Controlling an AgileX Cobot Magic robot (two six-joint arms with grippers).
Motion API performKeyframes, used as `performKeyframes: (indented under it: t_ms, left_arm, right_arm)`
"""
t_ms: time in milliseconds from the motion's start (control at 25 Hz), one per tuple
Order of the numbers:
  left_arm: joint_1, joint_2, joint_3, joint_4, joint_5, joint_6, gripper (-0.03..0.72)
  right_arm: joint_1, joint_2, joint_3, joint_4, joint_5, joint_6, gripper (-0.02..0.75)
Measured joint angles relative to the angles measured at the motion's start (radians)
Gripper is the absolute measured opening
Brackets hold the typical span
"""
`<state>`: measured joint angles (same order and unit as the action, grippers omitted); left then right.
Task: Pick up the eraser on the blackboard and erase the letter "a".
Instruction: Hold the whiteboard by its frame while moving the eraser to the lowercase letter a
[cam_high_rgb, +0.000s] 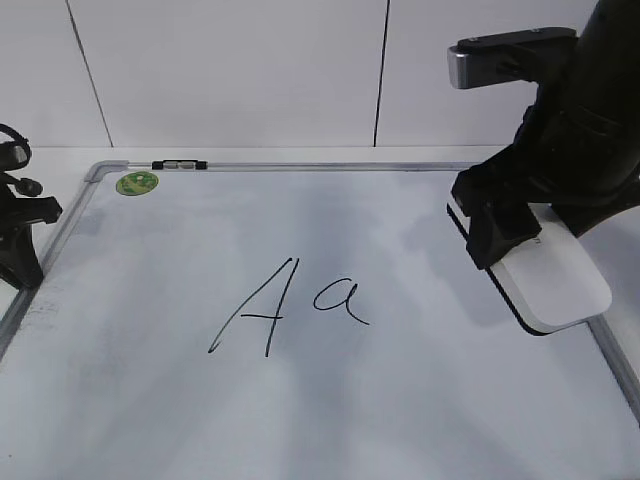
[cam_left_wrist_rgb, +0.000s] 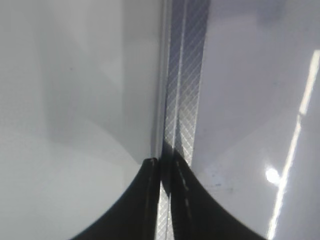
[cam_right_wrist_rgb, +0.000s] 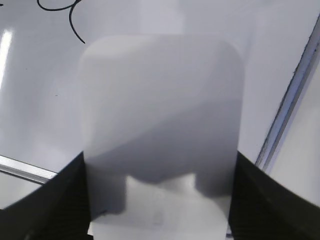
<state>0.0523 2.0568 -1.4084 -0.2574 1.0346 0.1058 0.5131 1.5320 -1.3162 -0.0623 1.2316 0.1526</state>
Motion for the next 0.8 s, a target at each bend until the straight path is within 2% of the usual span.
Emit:
performKeyframes:
  t_ms: [440, 800]
  left_arm:
    - [0.0, 0.0, 0.0, -0.006, -0.002, 0.002, 0.037]
    - [0.0, 0.0, 0.0, -0.014, -0.01, 0.003, 0.037]
  right_arm:
    - [0.0, 0.139, -0.025, 0.0, 0.0, -0.002, 0.533]
    - [0.0, 0.334, -0.248, -0.002, -0.002, -0.008, 0.533]
